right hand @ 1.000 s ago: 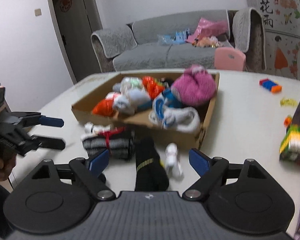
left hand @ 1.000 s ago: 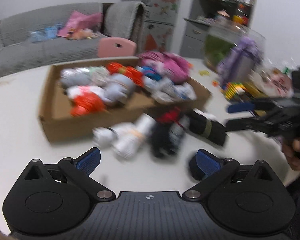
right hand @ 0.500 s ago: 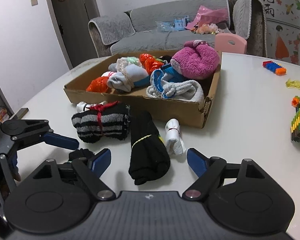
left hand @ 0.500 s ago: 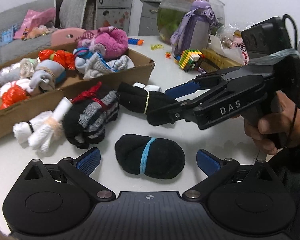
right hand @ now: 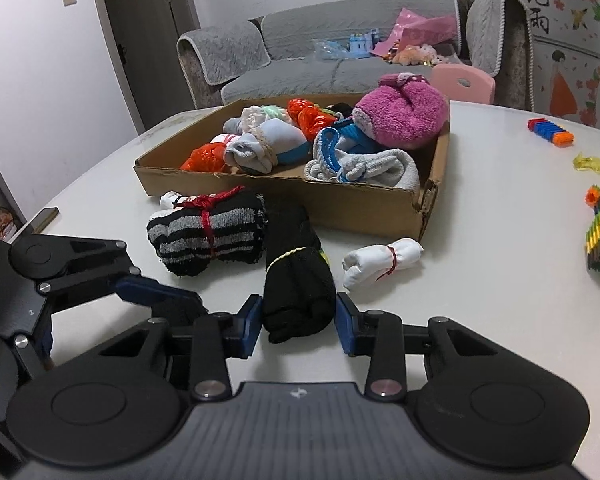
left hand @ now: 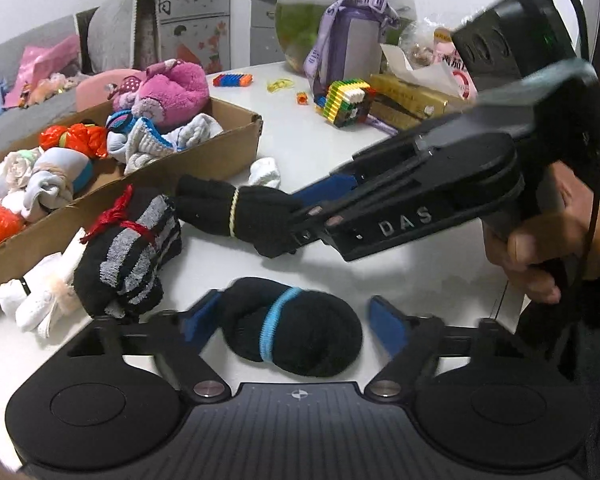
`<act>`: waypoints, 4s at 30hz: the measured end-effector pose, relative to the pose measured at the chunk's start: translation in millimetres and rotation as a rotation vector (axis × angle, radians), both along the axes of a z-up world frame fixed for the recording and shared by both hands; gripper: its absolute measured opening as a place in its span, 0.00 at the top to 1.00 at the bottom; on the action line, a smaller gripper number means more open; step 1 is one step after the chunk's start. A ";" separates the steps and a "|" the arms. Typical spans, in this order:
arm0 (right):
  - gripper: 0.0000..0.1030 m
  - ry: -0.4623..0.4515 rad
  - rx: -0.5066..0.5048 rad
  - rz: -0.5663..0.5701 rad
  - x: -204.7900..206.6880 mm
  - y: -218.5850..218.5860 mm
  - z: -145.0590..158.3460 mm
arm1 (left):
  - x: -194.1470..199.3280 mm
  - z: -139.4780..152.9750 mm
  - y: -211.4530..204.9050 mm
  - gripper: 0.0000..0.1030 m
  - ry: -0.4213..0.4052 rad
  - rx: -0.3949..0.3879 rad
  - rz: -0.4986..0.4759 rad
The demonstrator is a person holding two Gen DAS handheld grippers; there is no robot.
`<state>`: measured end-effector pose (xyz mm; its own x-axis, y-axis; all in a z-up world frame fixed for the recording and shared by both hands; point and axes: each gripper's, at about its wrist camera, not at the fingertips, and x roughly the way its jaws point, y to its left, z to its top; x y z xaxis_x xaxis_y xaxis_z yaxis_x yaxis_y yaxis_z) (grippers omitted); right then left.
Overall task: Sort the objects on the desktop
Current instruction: 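Grasp the blue-banded black sock with left while right grasps yellow-banded black sock, then carry both black socks over the cardboard box, then lower both socks into the box and open both grippers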
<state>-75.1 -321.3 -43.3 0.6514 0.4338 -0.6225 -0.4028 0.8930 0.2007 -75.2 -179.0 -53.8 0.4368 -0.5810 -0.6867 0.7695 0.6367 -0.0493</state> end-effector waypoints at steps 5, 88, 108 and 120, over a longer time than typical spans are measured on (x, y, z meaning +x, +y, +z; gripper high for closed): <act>0.66 0.005 0.018 -0.002 -6.3 -4.7 0.5 | 4.3 2.2 10.4 0.31 0.026 -0.026 0.041; 0.67 -0.130 0.181 -0.132 43.8 -47.2 104.2 | 74.1 132.8 140.7 0.32 -0.177 0.005 0.551; 0.67 -0.027 0.147 -0.059 153.0 4.2 105.2 | 208.5 117.7 100.2 0.32 -0.116 0.051 0.486; 0.67 0.041 0.043 -0.042 193.1 31.4 84.5 | 257.3 91.9 78.3 0.32 -0.087 0.080 0.458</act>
<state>118.0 -289.8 41.3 0.6444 0.4334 -0.6301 -0.3555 0.8992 0.2549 182.0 -100.6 38.0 0.6940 -0.2617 -0.6708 0.4075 0.9108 0.0662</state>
